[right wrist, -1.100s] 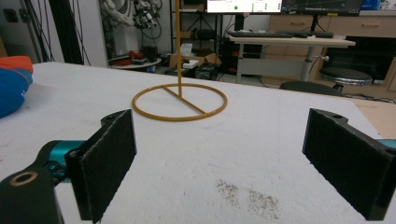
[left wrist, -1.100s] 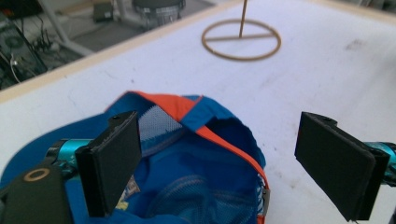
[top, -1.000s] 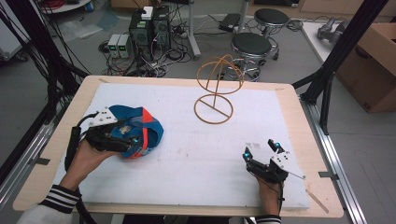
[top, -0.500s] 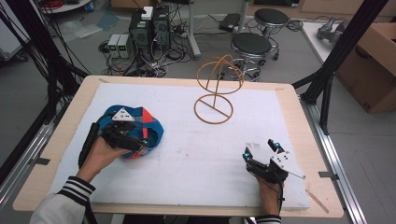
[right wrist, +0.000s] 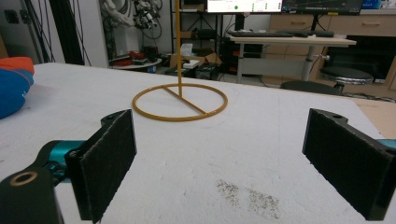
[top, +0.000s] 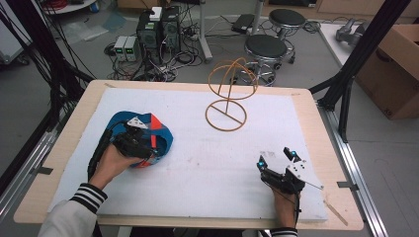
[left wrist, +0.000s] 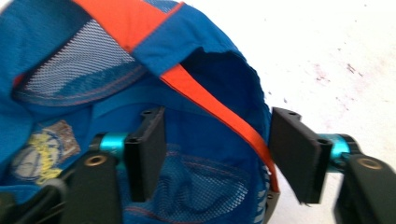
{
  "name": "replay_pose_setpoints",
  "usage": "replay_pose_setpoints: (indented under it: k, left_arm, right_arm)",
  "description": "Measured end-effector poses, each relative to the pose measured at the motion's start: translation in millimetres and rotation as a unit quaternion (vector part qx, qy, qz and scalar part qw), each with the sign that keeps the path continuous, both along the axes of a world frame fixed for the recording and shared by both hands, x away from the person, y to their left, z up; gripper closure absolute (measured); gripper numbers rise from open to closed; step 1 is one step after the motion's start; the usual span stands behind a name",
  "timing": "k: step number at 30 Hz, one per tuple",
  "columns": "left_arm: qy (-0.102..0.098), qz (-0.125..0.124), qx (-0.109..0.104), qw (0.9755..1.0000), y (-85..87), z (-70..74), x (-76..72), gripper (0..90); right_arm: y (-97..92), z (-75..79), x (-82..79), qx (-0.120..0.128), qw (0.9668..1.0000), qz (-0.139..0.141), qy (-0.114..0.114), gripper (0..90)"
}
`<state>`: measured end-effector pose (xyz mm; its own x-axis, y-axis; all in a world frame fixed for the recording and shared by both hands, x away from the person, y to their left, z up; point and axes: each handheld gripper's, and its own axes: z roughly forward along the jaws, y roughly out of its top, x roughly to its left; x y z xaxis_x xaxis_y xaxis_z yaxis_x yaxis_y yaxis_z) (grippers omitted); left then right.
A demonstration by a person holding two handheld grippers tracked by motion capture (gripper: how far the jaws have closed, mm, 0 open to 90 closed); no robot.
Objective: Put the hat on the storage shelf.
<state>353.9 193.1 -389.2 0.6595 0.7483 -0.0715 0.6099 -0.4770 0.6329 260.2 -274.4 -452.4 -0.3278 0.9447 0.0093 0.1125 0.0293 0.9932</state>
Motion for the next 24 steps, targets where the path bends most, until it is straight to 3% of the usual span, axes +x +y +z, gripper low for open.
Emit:
replay_pose_setpoints:
  k: [6,13,17,22,24]
  left_arm:
    - [0.021,-0.007,-0.005,0.9998,-2.0,-3.3,1.3,53.2]
    - [0.024,-0.016,-0.021,0.9994,-0.9,-0.1,-0.3,74.7]
    - [0.013,-0.012,-0.039,0.9991,0.0,4.2,-2.0,86.0]
    - [0.003,-0.021,-0.054,0.9983,0.8,8.6,-4.6,87.6]
    - [-0.01,-0.028,-0.063,0.9976,1.9,11.4,-6.3,87.7]
  right_arm:
    - [-0.6,-0.1,0.5,-0.002,1.0,0.0,-0.003,8.8]
    - [0.0,0.0,0.0,0.0,1.0,0.0,0.0,8.8]
    - [0.0,-0.1,0.2,-0.002,1.0,0.0,-0.002,8.8]
    - [0.0,-0.1,0.0,-0.002,1.0,0.0,-0.001,8.8]
    - [0.0,-0.1,0.2,-0.003,1.0,0.0,-0.002,8.8]
